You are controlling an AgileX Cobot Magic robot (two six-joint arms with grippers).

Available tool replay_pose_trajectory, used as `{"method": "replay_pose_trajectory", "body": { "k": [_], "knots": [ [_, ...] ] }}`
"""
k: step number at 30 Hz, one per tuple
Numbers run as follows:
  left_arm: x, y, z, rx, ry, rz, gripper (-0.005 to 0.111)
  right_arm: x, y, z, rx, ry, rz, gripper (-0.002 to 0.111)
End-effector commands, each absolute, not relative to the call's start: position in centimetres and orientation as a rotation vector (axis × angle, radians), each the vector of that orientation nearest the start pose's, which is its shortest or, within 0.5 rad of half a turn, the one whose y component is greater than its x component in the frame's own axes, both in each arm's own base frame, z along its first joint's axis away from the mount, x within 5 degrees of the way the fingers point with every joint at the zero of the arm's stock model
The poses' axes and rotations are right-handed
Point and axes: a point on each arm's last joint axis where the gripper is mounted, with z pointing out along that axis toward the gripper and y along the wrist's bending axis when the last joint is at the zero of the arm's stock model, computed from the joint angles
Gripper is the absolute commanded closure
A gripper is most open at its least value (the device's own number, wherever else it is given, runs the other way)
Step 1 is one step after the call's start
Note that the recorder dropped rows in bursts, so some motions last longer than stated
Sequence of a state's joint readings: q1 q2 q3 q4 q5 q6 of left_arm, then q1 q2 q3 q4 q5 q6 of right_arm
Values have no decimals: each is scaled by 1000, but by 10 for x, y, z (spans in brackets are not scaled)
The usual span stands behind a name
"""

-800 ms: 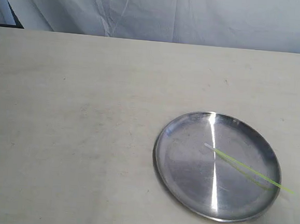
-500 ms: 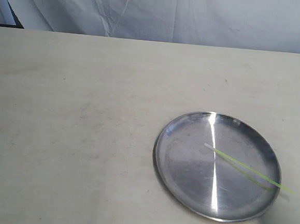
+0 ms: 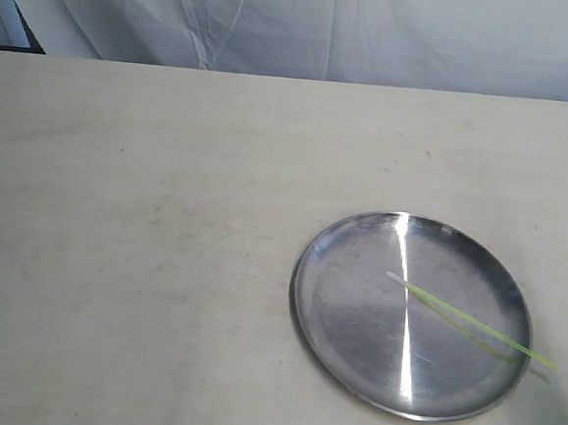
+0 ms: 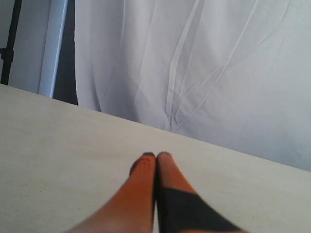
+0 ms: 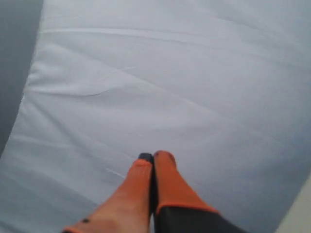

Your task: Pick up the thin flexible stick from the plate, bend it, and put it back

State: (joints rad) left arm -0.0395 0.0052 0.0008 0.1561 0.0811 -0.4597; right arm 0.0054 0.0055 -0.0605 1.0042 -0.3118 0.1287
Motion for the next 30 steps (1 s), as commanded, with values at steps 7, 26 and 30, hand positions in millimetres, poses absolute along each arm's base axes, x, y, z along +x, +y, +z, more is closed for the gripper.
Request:
{"method": "replay_pose_trajectory", "body": {
  "k": [7,26,30],
  "knots": [
    [56,-1,206,-217,1556,-261,107,97,4,359,-123,1781,-32,108],
    [56,-1,206,-214,1556,-263,107,255,42,263,-429,3065,-39,99],
    [56,-1,206,-214,1556,-263,107,247,50,241,-526,3137,-74,75]
  ]
}}
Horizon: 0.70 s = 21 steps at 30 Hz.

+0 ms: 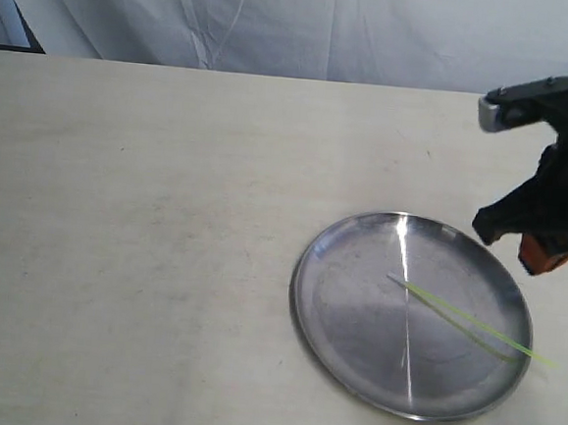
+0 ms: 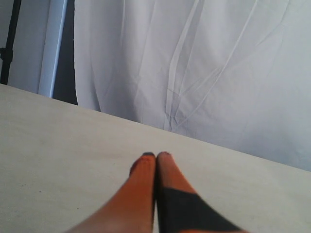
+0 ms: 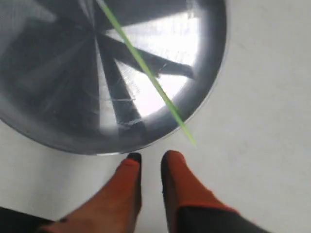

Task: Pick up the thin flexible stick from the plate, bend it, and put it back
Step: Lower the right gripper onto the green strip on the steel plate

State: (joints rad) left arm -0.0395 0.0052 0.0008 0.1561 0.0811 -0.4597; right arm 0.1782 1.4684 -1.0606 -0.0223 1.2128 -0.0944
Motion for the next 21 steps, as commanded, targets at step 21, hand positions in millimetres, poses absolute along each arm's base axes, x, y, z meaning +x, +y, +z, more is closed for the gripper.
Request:
{"method": "replay_pose_trajectory", "body": {
  "k": [21],
  "knots": [
    [56,-1,206,-214,1556,-263,107,253,50,181,-639,3053,-117,54]
  ]
}}
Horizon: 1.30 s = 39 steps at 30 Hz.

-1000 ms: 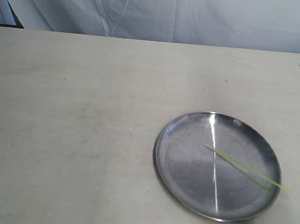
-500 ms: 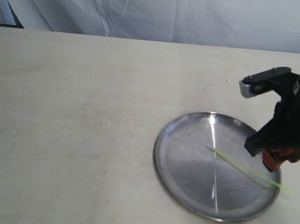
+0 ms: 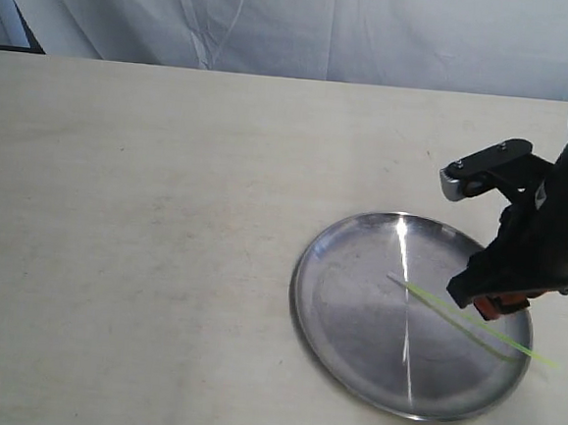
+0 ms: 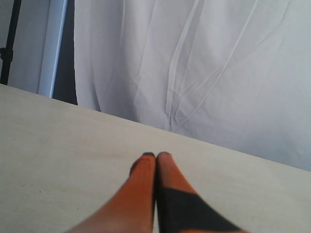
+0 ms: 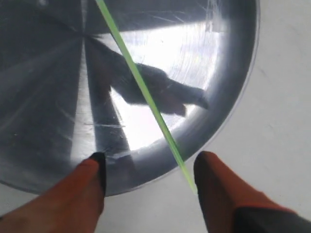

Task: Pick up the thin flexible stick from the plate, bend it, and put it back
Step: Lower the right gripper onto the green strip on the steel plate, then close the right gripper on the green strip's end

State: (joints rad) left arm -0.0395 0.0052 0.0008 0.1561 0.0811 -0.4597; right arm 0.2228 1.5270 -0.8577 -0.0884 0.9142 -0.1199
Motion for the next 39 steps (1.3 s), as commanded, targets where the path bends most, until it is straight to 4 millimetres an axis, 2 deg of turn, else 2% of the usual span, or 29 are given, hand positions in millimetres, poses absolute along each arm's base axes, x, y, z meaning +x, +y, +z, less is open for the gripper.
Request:
{"method": "replay_pose_trajectory", "body": {
  "k": [1,4,10,12,14,17,18,30,32,36,39],
  "knots": [
    [56,-1,206,-214,1556,-263,107,254,51,175,-644,3082,-116,54],
    [56,-1,206,-214,1556,-263,107,257,51,154,-666,3162,-122,54],
    [56,-1,206,-214,1556,-263,107,261,52,133,-689,3203,-130,54],
    [56,-1,206,-214,1556,-263,107,262,51,126,-696,3227,-134,58],
    [56,-1,206,-214,1556,-263,107,262,51,121,-701,3246,-135,67],
    [56,-1,206,-214,1556,-263,107,262,51,119,-701,3254,-134,102],
    [56,-1,206,-214,1556,-263,107,262,52,119,-699,3255,-132,109],
    [56,-1,206,-214,1556,-263,107,262,52,121,-697,3248,-131,106],
    [56,-1,206,-214,1556,-263,107,262,52,127,-687,3223,-127,100],
    [56,-1,206,-214,1556,-263,107,266,53,150,-664,3145,-123,76],
    [56,-1,206,-214,1556,-263,107,270,53,165,-655,3086,-127,62]
  ]
}}
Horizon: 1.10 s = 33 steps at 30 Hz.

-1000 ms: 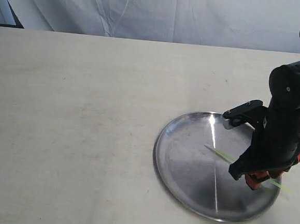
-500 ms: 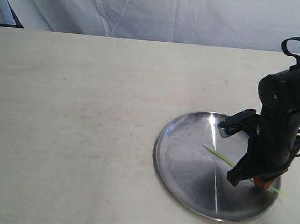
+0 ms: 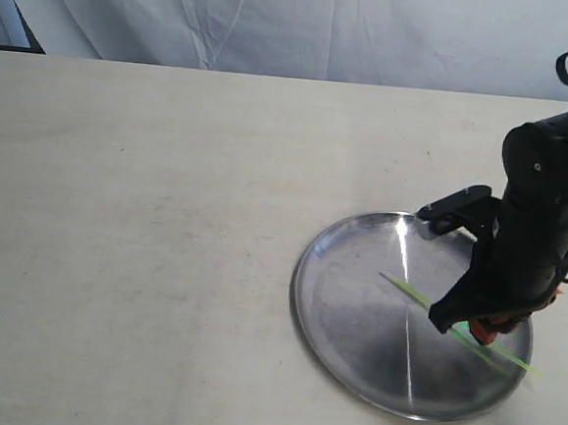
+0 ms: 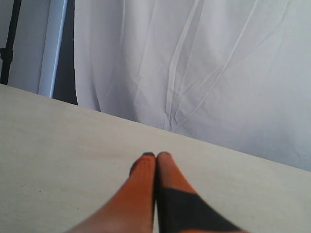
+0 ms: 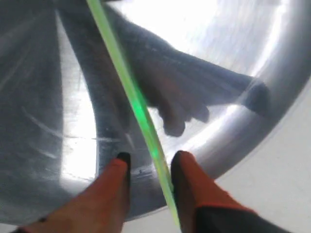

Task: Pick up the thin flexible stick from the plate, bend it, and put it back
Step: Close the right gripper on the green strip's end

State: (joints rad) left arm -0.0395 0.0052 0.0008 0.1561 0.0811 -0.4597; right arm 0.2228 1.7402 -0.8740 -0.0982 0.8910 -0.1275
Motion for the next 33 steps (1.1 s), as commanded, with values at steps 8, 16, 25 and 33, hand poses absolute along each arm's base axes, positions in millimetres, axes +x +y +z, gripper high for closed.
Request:
{"method": "replay_pose_trajectory", "body": {
  "k": [8,16,25,33],
  "knots": [
    [56,-1,206,-214,1556,-263,107,266,50,168,-678,3112,-161,61],
    [56,-1,206,-214,1556,-263,107,265,54,155,-745,3174,-100,52],
    [56,-1,206,-214,1556,-263,107,267,52,127,-805,3275,-138,43],
    [56,-1,206,-214,1556,-263,107,267,52,103,-831,3349,-137,47]
  ]
}}
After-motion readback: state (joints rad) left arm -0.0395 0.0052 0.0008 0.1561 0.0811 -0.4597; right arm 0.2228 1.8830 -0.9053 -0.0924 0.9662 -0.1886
